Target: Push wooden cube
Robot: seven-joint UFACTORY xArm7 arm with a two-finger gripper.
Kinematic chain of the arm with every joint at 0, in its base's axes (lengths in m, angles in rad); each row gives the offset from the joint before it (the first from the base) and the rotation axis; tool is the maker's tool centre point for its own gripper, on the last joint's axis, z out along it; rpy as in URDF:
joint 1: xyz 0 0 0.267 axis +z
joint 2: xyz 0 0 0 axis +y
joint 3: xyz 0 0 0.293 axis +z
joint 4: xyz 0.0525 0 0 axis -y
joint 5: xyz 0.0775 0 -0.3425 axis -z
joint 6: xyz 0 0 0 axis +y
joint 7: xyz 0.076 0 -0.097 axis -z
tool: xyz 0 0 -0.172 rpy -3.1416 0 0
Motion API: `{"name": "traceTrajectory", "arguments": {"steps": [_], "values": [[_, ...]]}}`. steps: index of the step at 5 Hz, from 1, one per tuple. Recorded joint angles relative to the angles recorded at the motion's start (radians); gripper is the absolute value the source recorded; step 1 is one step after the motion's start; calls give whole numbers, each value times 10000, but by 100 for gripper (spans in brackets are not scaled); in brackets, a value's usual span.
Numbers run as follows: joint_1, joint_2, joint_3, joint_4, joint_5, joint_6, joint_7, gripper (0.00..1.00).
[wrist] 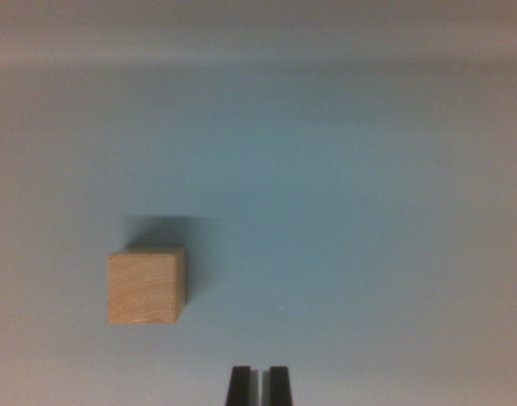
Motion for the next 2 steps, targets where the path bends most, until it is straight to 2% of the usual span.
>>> {"name": "traceTrajectory", "arguments": {"steps": [1,2], "values": [[0,0,0,0,0,0,0,0],[73,128,60,-423,-4,-476,74,0]]}}
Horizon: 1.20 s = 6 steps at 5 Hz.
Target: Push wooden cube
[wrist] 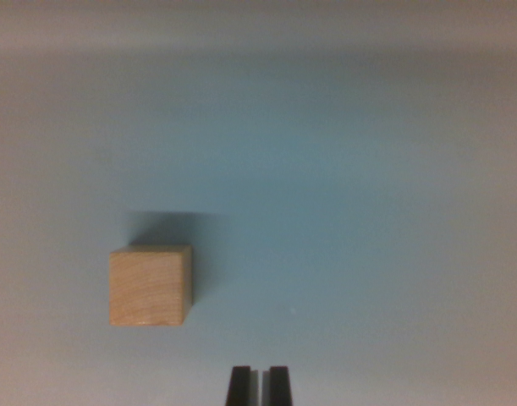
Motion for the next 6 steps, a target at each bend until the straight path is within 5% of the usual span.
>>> {"name": "traceTrajectory", "arguments": {"steps": [1,2,5,6], "values": [[0,0,0,0,0,0,0,0],[72,127,60,-420,-4,-473,73,0],[144,252,119,-835,-8,-939,145,0],[216,379,179,-1252,-12,-1408,218,0]]}}
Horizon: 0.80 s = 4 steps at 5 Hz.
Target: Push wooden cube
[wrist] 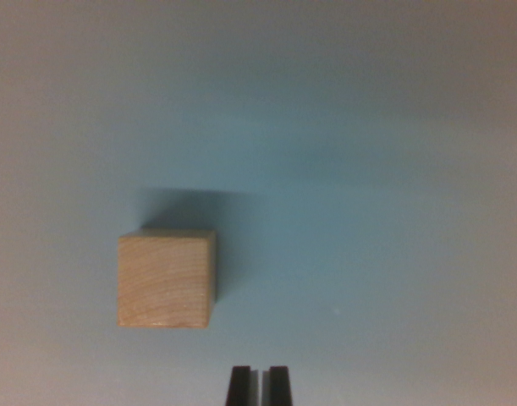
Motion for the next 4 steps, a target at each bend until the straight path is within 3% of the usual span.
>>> {"name": "traceTrajectory", "arguments": {"steps": [1,2,3,4], "values": [[0,0,0,0,0,0,0,0],[69,121,57,-399,-4,-449,69,0],[69,121,57,-399,-4,-449,69,0],[136,239,113,-792,-8,-890,138,0]]}}
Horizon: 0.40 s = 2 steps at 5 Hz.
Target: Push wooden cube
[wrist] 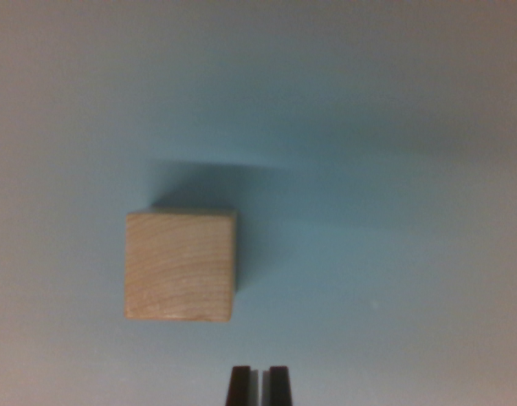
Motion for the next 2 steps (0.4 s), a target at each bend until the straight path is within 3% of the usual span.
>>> {"name": "traceTrajectory", "arguments": {"steps": [1,2], "values": [[0,0,0,0,0,0,0,0],[65,113,54,-375,-4,-421,65,0]]}}
